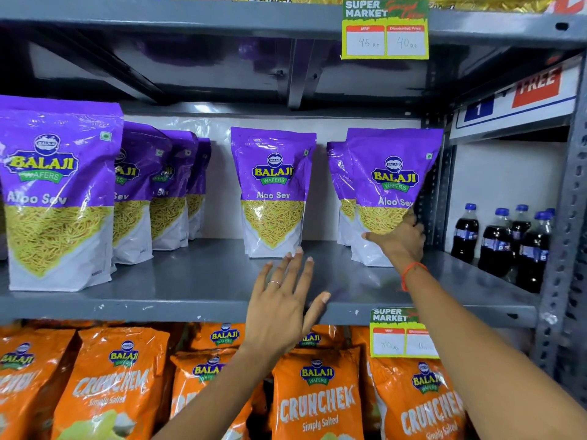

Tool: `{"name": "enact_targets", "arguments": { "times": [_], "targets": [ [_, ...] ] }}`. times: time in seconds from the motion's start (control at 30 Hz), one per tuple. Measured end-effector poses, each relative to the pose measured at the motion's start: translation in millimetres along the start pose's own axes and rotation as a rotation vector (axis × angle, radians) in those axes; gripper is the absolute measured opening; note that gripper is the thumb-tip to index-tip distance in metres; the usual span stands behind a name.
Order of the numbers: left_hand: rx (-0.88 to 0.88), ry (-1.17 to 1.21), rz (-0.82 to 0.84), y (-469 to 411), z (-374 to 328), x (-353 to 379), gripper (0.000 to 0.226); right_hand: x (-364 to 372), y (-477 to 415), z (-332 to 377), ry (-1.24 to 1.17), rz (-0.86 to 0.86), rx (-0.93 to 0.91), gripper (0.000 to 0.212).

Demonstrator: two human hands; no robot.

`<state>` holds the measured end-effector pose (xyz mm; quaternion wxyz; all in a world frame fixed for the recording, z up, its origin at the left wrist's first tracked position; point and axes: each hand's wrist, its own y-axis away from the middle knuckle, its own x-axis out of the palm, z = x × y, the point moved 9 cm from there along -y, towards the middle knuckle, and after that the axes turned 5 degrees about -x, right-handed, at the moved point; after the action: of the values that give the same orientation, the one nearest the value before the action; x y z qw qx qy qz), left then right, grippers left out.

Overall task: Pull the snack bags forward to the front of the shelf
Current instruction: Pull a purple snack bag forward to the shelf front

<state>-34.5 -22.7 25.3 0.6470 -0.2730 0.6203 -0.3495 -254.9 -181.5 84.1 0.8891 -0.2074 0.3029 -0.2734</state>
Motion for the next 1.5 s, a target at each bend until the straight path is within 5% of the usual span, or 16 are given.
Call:
{"name": "enact_targets", "arguments": {
  "times": [0.97, 1.5],
  "targets": [
    [-0.029, -0.009, 0.045, -1.5, 0.1, 0.4, 0.069, -132.3, 112.8, -10.9, -0.055, -0.215, -0.170, 0.109],
    [-0.053, -0.013, 0.058, -1.8, 0.7, -0.4, 0.069, -132.2, 113.1, -11.5, -0.039, -0.226, -0.207, 0.111]
  ]
}}
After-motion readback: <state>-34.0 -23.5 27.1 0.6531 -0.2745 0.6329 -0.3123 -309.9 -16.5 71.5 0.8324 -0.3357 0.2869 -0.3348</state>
